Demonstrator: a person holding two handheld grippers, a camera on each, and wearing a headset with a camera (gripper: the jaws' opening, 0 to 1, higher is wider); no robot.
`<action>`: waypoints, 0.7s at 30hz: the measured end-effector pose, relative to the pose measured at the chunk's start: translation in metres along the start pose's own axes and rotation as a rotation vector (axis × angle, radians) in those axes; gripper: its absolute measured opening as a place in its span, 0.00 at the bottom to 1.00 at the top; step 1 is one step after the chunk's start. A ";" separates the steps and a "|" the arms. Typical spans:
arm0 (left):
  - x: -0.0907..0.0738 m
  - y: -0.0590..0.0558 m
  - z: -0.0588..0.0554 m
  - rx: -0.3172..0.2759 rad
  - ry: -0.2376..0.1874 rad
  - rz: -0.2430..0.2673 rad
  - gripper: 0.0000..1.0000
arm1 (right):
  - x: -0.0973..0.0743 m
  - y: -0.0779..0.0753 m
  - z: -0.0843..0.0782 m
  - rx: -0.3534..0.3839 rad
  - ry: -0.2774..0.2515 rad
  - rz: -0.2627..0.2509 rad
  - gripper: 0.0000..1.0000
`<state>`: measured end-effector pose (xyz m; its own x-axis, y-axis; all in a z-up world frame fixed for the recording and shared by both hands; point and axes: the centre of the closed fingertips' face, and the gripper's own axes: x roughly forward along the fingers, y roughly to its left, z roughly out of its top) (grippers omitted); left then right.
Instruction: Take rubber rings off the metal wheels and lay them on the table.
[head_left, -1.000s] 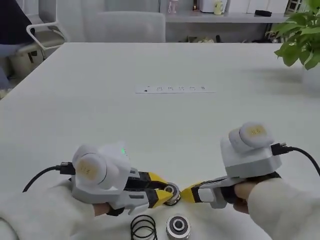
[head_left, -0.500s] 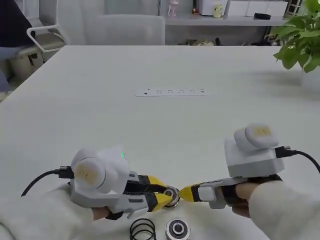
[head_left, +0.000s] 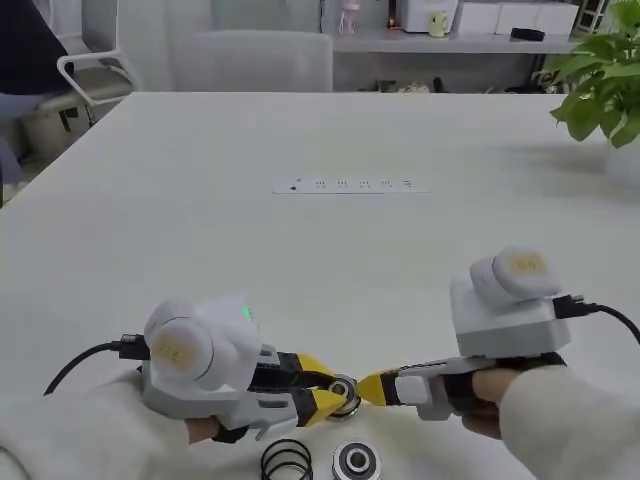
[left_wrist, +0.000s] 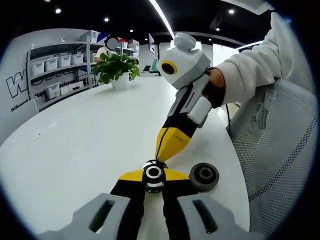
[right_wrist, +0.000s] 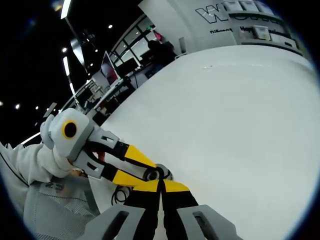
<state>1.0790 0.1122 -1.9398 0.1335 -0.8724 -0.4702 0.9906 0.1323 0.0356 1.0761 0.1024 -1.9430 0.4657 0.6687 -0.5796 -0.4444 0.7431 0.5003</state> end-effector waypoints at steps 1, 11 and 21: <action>0.000 0.000 0.000 0.000 0.000 0.000 0.07 | 0.000 0.001 0.000 -0.002 0.000 0.001 0.00; 0.000 0.000 0.000 -0.002 -0.002 0.000 0.07 | 0.000 0.005 0.002 -0.015 -0.003 0.012 0.00; 0.000 0.000 0.000 -0.007 -0.006 0.002 0.07 | 0.001 0.007 0.003 -0.020 -0.004 0.016 0.00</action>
<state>1.0789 0.1118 -1.9399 0.1360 -0.8750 -0.4645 0.9900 0.1376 0.0305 1.0754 0.1082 -1.9380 0.4618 0.6805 -0.5689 -0.4666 0.7318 0.4967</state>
